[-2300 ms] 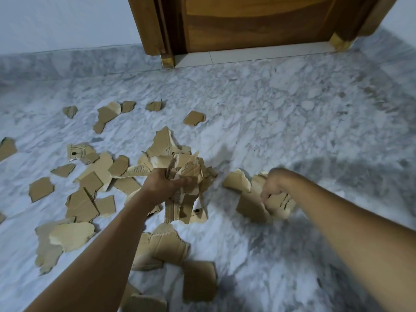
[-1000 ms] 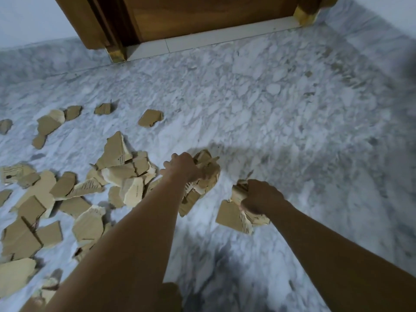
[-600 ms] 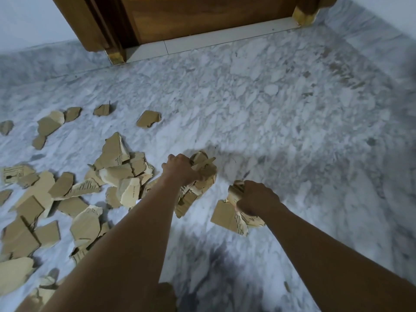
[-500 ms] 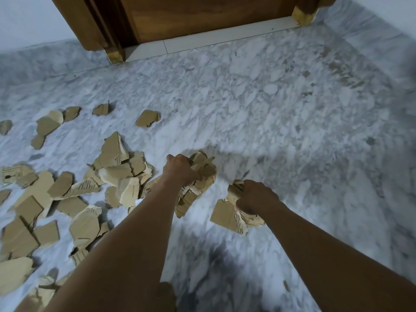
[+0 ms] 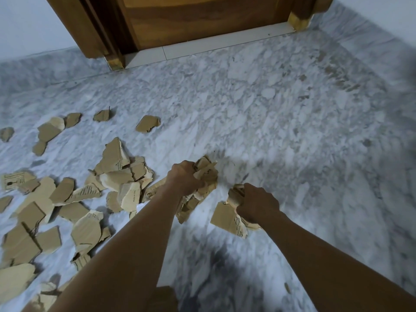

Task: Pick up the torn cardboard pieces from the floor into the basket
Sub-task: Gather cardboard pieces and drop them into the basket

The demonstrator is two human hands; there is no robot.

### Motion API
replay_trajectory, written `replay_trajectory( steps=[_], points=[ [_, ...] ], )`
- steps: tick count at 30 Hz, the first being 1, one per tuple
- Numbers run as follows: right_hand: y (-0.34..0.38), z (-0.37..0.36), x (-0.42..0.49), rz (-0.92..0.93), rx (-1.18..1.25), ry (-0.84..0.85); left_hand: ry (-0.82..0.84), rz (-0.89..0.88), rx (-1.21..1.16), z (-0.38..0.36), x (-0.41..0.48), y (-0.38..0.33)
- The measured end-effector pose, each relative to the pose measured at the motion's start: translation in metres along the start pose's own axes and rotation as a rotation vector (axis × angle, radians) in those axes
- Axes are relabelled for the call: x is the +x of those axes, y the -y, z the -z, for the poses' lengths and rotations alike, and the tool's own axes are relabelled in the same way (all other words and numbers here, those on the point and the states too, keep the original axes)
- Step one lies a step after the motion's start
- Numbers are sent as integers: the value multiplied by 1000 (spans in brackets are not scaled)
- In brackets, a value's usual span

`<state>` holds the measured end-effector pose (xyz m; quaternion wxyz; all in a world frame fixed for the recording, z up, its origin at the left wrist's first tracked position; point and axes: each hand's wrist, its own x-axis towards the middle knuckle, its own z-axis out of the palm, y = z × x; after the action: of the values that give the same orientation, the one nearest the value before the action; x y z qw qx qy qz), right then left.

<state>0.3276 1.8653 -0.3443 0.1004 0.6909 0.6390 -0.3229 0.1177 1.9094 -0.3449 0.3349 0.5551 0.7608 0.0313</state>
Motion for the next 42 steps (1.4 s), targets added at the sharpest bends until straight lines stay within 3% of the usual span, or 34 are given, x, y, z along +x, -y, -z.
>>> replay_trajectory(
  steps=[3, 6, 10, 16, 20, 23, 28, 37, 42],
  points=[
    [-11, -3, -5, -11, 183, 28, -39, -44, -136, 1, -16, 2],
    [-31, 14, -20, 24, 593, 117, -81, -15, -393, 4, -33, 8],
    [-41, 56, -53, 75, 1057, 64, 3, -46, -635, 6, -60, -20],
    [-58, 97, -96, -18, 1306, -219, 313, -257, -942, 7, -103, -138],
    [-112, 102, -147, -60, 1470, -374, 343, -416, -787, -17, -127, -194],
    [-159, 100, -211, -148, 1529, -568, 440, -675, -559, -49, -163, -245],
    [-222, 86, -341, -320, 1568, -933, 759, -1019, -484, -74, -299, -324],
    [-294, 40, -608, -638, 1400, -1559, 1160, -1259, -375, -152, -564, -386],
    [-341, -9, -755, -689, 1294, -1716, 1375, -1391, -298, -210, -719, -393]
  ],
)
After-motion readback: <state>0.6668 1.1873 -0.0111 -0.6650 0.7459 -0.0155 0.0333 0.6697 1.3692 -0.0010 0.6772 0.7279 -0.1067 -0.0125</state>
